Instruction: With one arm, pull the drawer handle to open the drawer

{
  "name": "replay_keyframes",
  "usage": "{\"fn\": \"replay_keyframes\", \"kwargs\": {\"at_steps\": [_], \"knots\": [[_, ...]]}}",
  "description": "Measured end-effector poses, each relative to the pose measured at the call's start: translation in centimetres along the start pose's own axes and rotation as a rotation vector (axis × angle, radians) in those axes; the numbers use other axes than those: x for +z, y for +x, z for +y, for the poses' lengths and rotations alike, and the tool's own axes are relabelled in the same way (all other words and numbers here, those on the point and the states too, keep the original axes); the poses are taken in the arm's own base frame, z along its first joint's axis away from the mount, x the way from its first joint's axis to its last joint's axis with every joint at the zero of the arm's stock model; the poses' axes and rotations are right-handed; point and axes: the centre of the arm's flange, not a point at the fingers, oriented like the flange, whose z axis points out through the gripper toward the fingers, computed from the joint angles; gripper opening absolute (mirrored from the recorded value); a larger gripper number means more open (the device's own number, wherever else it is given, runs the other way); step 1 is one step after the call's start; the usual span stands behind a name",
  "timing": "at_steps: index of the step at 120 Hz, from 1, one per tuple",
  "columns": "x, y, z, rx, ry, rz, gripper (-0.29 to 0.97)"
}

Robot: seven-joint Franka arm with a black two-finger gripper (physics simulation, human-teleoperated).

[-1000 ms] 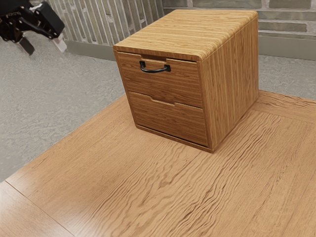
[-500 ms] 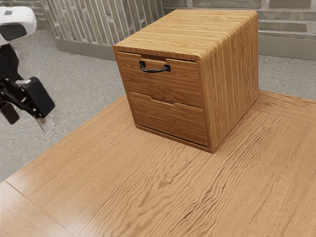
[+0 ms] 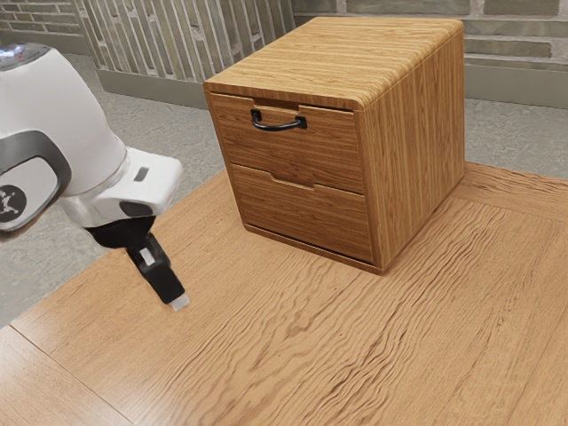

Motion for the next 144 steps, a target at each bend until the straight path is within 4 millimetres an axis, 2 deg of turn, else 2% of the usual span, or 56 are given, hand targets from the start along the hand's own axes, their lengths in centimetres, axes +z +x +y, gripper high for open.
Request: {"fn": "replay_keyframes", "kwargs": {"at_steps": [11,28,48,67,79,95,110,125,144], "knots": [[-1.0,1.9,-2.1,0.187,0.105,0.075,0.68],[-2.8,4.0,-3.7,0.445,0.238,0.155,0.68],[-2.4,5.7,-7.0,0.685,0.298,0.212,0.68],[-2.2,7.2,-8.2,0.877,0.333,0.249,0.68],[-1.5,8.8,-7.6,0.981,0.346,0.248,0.68],[-0.8,9.8,-6.9,1.011,0.345,0.262,0.68],[-0.3,9.5,-8.0,0.975,0.341,0.262,0.68],[2.0,10.4,-9.4,0.946,0.339,0.221,0.68],[2.0,12.1,-10.5,0.916,0.369,0.218,0.68]]}}
